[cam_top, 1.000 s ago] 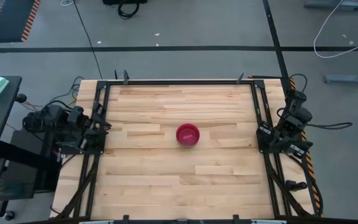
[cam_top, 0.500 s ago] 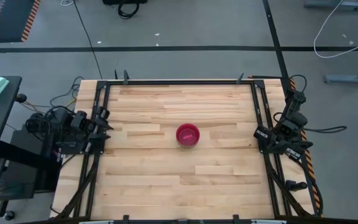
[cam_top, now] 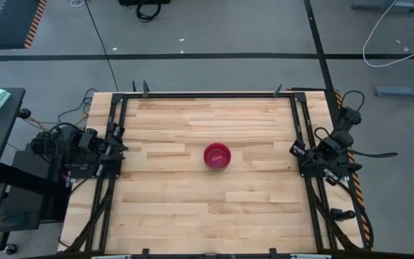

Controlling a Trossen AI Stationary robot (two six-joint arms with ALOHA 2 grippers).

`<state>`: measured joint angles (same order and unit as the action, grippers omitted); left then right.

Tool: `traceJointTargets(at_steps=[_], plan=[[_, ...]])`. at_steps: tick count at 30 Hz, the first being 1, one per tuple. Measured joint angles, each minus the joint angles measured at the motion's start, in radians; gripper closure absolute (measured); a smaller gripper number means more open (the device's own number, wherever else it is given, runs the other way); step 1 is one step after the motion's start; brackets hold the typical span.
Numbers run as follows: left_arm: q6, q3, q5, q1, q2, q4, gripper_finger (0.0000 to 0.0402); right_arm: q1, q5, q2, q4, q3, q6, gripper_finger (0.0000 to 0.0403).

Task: Nest bowls inside each other
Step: Return to Home Position

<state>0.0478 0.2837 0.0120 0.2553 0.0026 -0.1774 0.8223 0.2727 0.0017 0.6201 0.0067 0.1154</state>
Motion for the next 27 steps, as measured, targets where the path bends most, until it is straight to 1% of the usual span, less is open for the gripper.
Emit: traceJointTargets(at_steps=[3, 9, 14, 18, 22, 27], plan=[[0.017, 0.018, 0.000, -0.001, 0.002, 0.053, 0.0257, -0.047, -0.077, 0.000, -0.010, 0.000, 0.019, 0.0364], [0.051, 0.023, -0.003, -0.011, 0.001, 0.048, 0.0253, -0.157, -0.184, 0.000, -0.030, 0.014, 0.058, 0.0364], [0.054, 0.007, -0.003, -0.028, 0.003, 0.055, 0.0262, -0.274, -0.311, 0.000, -0.031, 0.016, 0.107, 0.0364], [0.069, -0.025, -0.001, -0.031, 0.002, -0.011, 0.0266, -0.392, -0.424, 0.000, -0.028, 0.016, 0.164, 0.0364], [0.095, -0.069, 0.000, -0.037, 0.003, -0.127, 0.0263, -0.526, -0.524, 0.000, -0.021, 0.016, 0.233, 0.0364], [0.090, -0.102, 0.001, -0.056, 0.003, -0.146, 0.0255, -0.697, -0.678, 0.000, -0.020, 0.016, 0.315, 0.0364]])
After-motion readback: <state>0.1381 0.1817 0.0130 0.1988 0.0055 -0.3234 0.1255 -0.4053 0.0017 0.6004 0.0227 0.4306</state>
